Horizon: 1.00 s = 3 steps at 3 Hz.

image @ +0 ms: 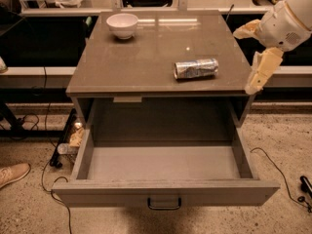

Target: Place redbull can into top drawer

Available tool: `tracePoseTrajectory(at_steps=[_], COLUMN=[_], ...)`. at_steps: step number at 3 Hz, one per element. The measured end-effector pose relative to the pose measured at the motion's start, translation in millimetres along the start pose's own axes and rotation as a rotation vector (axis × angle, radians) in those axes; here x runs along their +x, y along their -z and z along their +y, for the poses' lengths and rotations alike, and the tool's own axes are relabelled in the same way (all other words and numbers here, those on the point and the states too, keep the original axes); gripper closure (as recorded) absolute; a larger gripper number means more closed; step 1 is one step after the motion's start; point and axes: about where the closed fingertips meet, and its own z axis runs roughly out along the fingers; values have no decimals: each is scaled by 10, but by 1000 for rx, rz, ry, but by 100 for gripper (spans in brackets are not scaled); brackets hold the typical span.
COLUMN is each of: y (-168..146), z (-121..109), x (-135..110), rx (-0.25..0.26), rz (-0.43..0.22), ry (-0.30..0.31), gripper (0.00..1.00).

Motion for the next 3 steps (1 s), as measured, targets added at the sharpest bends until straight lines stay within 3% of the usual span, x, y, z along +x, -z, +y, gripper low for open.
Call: tracePoseTrajectory(at_steps=[1, 3], y=[-427, -931], z=[-331, -680], x=[-79, -207], rx=[-46, -74], rz=[-19, -14], ry=[24, 23], gripper=[0, 0])
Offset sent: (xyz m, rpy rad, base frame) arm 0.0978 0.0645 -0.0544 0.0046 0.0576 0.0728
